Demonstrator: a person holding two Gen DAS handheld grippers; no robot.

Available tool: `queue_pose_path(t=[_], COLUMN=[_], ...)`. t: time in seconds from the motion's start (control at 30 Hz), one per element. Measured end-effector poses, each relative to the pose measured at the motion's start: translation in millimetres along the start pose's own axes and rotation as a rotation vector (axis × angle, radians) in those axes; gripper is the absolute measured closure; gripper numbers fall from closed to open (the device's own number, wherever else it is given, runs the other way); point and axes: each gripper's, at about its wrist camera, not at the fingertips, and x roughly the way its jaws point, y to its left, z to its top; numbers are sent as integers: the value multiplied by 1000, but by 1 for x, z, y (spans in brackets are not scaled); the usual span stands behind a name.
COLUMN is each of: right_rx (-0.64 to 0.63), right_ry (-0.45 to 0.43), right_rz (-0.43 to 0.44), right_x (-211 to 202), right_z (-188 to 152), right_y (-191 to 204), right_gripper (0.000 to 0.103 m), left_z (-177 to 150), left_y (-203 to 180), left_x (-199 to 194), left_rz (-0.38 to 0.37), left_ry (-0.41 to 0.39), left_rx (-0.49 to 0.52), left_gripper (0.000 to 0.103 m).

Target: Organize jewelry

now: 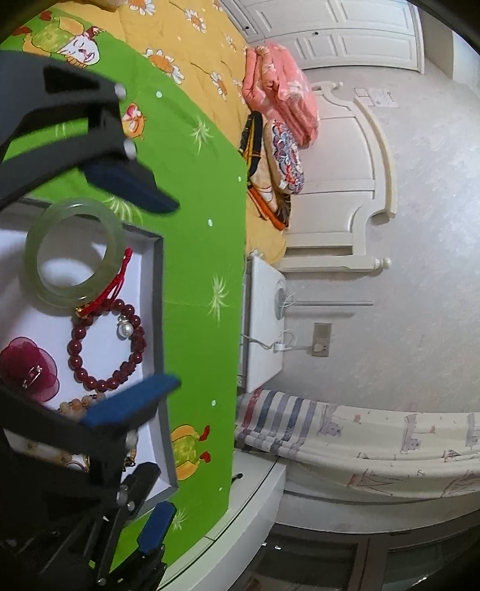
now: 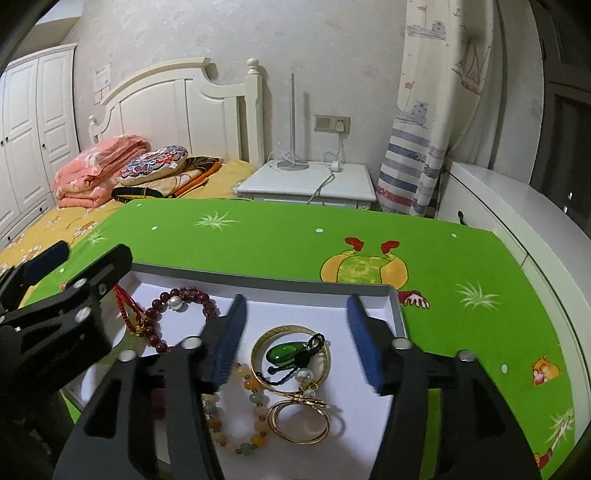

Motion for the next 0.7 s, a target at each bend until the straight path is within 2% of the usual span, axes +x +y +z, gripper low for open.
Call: queue_pose_path(t=[0.07, 0.27, 0.37, 0.47, 0.7], right_rx=[1, -44, -68, -64, -70], right_ry=[-8, -70, -121, -134, -146], right_rz=[-3, -39, -61, -66, -54], right_x=[-5, -35, -61, -81, -116], right_z=[0, 5, 3, -4, -40], right_y=[-1, 4, 9, 12, 16], right_gripper=[39, 19, 19, 19, 19], left_z=[3, 11, 12, 8, -24], left_y=[-1, 2, 9, 17, 23], left_x=[-7, -27, -52, -79, -121], left_rz=[-12, -63, -62, -76, -73], left_ry=[-23, -27, -77, -107, -103], left_rx=[8, 19, 18, -1, 26], left_gripper=[5, 5, 5, 5, 5])
